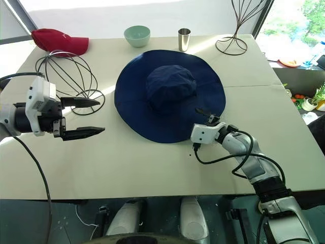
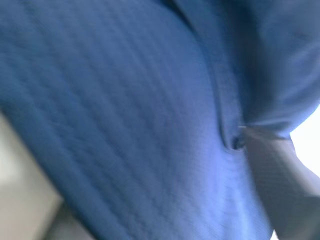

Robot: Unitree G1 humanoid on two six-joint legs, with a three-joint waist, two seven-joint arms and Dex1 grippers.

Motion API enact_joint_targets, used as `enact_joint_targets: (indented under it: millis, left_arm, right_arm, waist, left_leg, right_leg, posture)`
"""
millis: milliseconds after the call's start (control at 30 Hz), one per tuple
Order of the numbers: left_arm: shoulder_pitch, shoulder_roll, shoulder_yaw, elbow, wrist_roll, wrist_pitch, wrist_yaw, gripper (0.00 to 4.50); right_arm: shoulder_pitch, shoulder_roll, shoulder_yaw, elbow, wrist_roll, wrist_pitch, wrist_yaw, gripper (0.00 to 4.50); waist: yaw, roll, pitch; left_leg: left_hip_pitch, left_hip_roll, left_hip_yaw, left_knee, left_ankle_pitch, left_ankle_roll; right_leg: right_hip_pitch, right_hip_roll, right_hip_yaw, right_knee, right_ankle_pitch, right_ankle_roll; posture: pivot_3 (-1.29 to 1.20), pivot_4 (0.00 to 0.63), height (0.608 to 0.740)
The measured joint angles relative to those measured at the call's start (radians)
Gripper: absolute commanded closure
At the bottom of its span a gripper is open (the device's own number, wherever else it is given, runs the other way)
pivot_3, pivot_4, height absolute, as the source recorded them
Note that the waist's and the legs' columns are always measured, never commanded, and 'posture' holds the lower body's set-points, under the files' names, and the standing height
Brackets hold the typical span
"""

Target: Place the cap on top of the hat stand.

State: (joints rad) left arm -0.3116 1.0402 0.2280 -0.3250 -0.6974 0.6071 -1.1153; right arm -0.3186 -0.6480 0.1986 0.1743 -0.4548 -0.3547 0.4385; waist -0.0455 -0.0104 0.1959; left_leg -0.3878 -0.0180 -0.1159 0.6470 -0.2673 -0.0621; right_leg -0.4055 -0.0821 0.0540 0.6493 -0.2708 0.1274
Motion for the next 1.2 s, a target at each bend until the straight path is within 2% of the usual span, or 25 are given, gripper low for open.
enact_joint_targets:
  millis: [100,300,467,633,767,1000,1200]
  left_arm:
    - [0.000,0.000,0.001,-0.004,-0.001,0.002,0.008,0.00]
    - [0.024,0.000,0.032,-0.018,-0.003,0.014,0.034,0.00]
    - [0.065,-0.026,0.122,-0.048,-0.043,0.058,0.101,0.00]
    - [0.129,-0.066,0.287,-0.108,-0.134,0.145,0.202,0.00]
    - [0.221,-0.096,0.475,-0.147,-0.212,0.222,0.293,0.00]
    - [0.333,-0.149,0.671,-0.184,-0.297,0.275,0.402,0.00]
    - [0.419,-0.186,0.745,-0.252,-0.338,0.274,0.455,0.00]
  right_arm:
    - [-0.001,0.003,0.010,0.011,0.009,0.000,0.009,4.44]
    - [0.005,0.041,-0.018,-0.029,0.164,0.086,0.100,4.48]
    - [-0.022,0.062,-0.098,-0.172,0.415,0.323,0.228,4.48]
    - [-0.198,0.057,-0.167,-0.223,0.561,0.523,0.289,4.48]
    - [-0.400,0.074,-0.171,-0.189,0.628,0.620,0.327,4.48]
    - [-0.742,0.201,-0.143,0.114,0.629,0.625,0.349,4.48]
    - [-0.974,0.305,-0.121,0.548,0.555,0.481,0.305,4.48]
  waist:
    - [0.000,0.000,0.000]
    - [-0.001,0.000,0.000]
    - [-0.001,0.000,0.001]
    - [-0.001,0.001,0.001]
    - [-0.003,0.002,0.001]
    - [-0.001,0.002,0.001]
    - [-0.003,0.002,0.001]
  left_leg:
    - [0.000,0.000,0.000,0.000,0.000,0.000]
    - [0.000,0.000,0.000,0.000,0.000,0.000]
    - [0.000,0.000,-0.001,0.000,0.000,0.000]
    - [0.000,0.000,-0.001,-0.001,0.000,0.000]
    - [-0.001,0.001,-0.001,-0.001,0.000,0.000]
    - [-0.001,0.001,-0.001,-0.001,0.000,0.000]
    - [-0.003,0.001,0.000,-0.002,0.000,-0.001]
  right_leg:
    - [0.000,0.000,0.000,0.000,0.000,0.000]
    - [0.000,0.000,0.000,0.000,0.000,0.000]
    - [0.000,0.000,0.000,0.000,0.000,0.000]
    - [-0.001,0.000,0.000,0.001,0.000,0.000]
    - [-0.002,0.000,-0.001,0.001,0.000,0.000]
    - [-0.002,0.000,0.000,0.000,0.000,0.000]
    - [-0.005,0.000,0.000,0.000,0.000,-0.001]
  posture:
    - [0.00,0.150,0.740]
    - [0.00,0.150,0.740]
    - [0.00,0.150,0.740]
    - [0.00,0.150,0.740]
    - [0.00,0.150,0.740]
    - [0.00,0.150,0.740]
    - [0.00,0.150,0.740]
